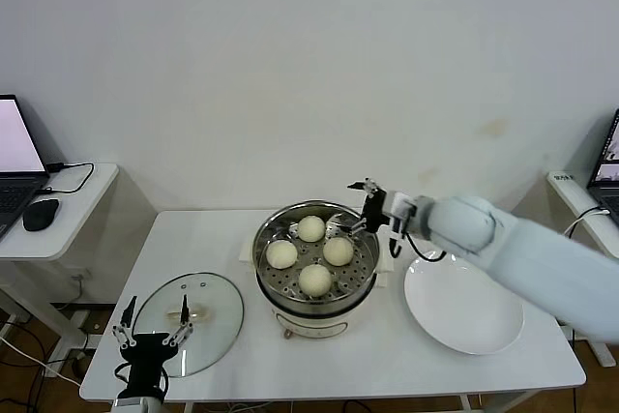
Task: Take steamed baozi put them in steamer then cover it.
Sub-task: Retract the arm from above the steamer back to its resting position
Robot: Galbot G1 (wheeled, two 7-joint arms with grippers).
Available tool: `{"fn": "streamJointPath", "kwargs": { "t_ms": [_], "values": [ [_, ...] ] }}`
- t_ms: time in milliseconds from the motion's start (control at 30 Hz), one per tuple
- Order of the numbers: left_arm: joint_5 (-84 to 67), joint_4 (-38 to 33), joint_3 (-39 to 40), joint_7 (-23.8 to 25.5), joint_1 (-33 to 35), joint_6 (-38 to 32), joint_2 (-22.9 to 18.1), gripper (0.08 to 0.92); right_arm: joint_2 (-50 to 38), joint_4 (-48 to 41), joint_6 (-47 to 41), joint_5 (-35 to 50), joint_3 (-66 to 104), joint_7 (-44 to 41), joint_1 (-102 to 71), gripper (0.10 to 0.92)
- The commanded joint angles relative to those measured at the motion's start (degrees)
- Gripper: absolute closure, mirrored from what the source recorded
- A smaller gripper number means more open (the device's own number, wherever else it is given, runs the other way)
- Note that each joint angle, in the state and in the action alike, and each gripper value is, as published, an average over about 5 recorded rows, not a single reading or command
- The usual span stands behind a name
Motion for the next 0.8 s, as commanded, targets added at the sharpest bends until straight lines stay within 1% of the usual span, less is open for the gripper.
{"fn": "streamJointPath", "kwargs": {
  "t_ms": [33,133,267,367,500,667,733,800],
  "values": [
    [1.3,1.0,0.8,-0.1,0.1,0.1,-0.4,0.177,8.5,5.4,23.7,-10.6,51.6,14.6,-51.8,0.203],
    [3.4,1.9,1.4,-0.1,0.1,-0.1,-0.7,0.177,17.1,6.2,27.3,-13.7,61.9,11.4,-60.2,0.203],
    [7.8,3.5,2.0,-0.4,-0.2,-0.5,-1.2,0.177,26.8,5.7,29.6,-14.0,71.5,6.5,-66.9,0.202],
    [15.2,5.7,1.9,-1.6,-0.8,-1.0,-1.3,0.177,33.4,5.1,30.2,-14.6,77.6,2.8,-70.8,0.203],
    [31.4,10.2,-0.4,-3.8,-2.1,-3.9,-1.6,0.177,39.1,5.2,28.8,-15.4,82.7,0.2,-75.1,0.203],
    [62.0,15.8,-6.8,-7.7,-2.9,-7.1,-2.6,0.177,42.5,5.7,28.8,-15.9,84.5,1.4,-79.9,0.203],
    [69.4,16.8,-8.7,-7.9,-2.2,-7.1,-2.5,0.177,43.1,5.5,29.4,-16.2,84.5,3.0,-80.9,0.203],
    [72.7,17.0,-9.2,-7.6,-0.4,-5.9,-1.6,0.177,43.6,4.9,29.9,-16.6,84.7,4.2,-81.1,0.203]
  ]
}}
